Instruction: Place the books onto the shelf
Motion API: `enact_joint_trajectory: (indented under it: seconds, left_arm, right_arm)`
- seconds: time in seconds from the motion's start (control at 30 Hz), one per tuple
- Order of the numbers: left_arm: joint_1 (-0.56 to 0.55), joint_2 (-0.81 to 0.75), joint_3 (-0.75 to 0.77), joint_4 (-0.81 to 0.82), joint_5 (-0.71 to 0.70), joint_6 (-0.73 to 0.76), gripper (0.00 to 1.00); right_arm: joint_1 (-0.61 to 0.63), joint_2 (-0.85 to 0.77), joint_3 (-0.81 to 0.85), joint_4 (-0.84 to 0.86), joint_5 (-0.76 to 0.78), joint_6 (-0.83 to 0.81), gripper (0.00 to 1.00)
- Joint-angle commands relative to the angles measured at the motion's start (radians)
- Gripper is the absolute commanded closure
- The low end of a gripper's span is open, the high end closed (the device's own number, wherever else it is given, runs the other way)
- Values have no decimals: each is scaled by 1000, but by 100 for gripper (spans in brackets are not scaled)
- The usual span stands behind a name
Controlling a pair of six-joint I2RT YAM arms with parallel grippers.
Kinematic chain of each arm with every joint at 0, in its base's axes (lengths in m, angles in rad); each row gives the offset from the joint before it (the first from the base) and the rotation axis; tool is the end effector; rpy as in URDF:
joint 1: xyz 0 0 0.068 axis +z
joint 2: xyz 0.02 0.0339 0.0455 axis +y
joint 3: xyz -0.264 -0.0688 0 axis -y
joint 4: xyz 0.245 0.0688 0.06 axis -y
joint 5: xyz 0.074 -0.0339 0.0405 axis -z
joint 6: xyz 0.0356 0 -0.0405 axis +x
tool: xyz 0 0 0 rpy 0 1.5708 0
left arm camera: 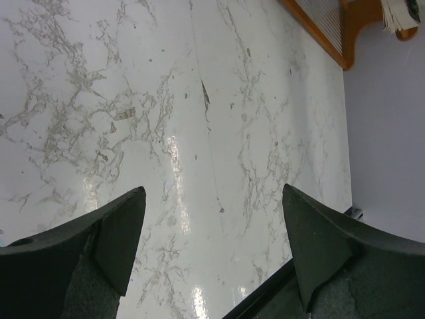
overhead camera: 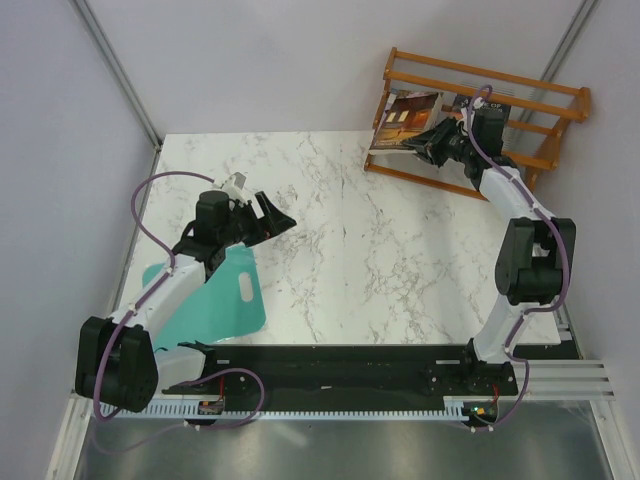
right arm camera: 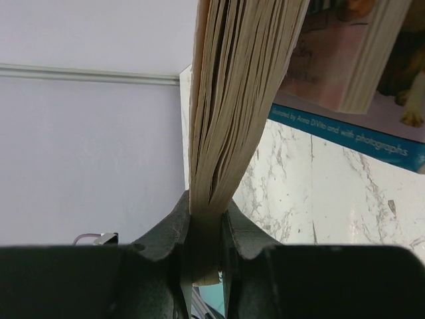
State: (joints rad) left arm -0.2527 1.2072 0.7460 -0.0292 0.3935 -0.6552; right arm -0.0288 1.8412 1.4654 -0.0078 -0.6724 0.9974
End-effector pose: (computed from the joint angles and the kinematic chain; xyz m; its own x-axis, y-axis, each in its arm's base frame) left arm 0.2546 -0.0798 0.2546 -0.7018 -0.4000 -0.5894 0.1649 0.7138 -0.6807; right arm 0.4354 0.0096 0.2957 -0.6690 0.6768 -0.3072 0.0133 0.4242 0.9055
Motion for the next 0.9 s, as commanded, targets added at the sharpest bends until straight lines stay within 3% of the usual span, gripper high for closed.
enact_joint_trajectory:
  seconds: [0.0,0.87]
  left_arm:
    - [4,-34,-2,2,-22,42,11]
    - [4,-38,-7,0,-22,49,11]
  right_arm:
    - [9,21,110,11,20,-14,99]
    - [13,193,401,-152,59,-25,96]
